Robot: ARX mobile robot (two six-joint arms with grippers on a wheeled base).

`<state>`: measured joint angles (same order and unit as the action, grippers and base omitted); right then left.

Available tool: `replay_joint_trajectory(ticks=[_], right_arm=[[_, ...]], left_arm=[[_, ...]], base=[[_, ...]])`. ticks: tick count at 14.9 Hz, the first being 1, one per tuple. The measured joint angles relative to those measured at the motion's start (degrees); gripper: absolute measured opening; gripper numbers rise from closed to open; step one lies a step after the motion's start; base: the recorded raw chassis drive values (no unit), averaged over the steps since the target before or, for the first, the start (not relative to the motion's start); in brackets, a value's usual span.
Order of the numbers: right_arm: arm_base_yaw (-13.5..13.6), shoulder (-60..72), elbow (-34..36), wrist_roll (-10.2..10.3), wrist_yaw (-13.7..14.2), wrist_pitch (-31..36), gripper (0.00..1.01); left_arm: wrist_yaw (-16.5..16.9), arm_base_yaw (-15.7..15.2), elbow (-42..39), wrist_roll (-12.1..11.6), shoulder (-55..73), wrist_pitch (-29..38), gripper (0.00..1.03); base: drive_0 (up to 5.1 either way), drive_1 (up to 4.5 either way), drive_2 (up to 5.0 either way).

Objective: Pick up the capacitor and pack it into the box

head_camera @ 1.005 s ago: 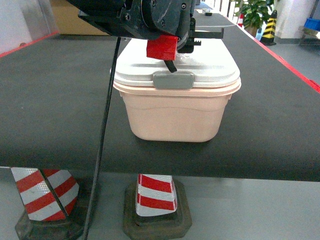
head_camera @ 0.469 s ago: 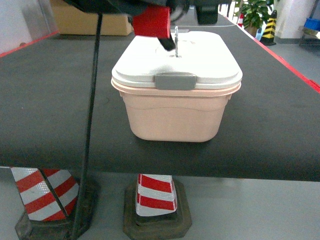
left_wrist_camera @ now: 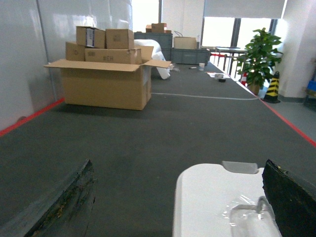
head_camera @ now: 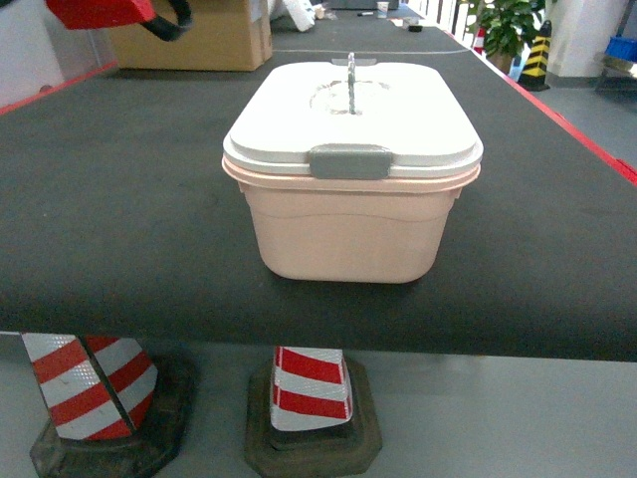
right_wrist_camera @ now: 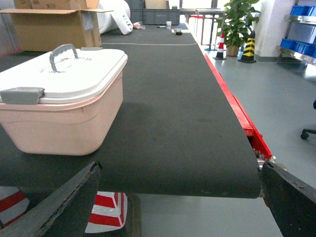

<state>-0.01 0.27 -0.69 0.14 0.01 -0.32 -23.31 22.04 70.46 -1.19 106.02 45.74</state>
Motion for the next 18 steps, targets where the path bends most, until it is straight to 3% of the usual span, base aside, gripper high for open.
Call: replay_joint_trajectory(ticks=[2,3,7,9,10,14,18], right_arm=[[0.00,0.00,0.00,0.00,0.00,0.02,0.98],[0.00,0.00,0.00,0.00,0.02,0.00,0.98],[0.00,0.00,0.00,0.00,0.00,0.00,0.98],[0.00,0.00,0.00,0.00,0.00,0.02,0.98],[0.00,0.00,0.00,0.00,0.02,0.00,0.98],[0.00,0.00,0.00,0.00,0.00,0.02,0.98],[0.00,0.00,0.00,0.00,0.00,0.02,0.98]], left_arm=[[-0.61,-0.59,-0.83,-0.98,-1.07,0.13,0.98],[4.46,-1.70,-8.09,-0.13,-6.54,-8.11,0.77],[8.66,-9.29,-30.71,0.92,-22.12,1.53,0.34],[12.41,-10.56,-41.20,0.94,-26.86,3.52,0.09],[13.51,-11.63,-45.00,1.05,-29.38,4.33,0.02],[15.87,-15.04,-53.70,1.05,-37.94,5.35,0.02],[19.06,-18.03,-62.10,1.05,-49.59,1.75,0.02]], base=[[0.0,0.00,0.0],[0.0,0.00,0.0],[0.0,0.00,0.0],[0.0,0.00,0.0],[0.0,0.00,0.0],[0.0,0.00,0.0],[0.0,0.00,0.0]])
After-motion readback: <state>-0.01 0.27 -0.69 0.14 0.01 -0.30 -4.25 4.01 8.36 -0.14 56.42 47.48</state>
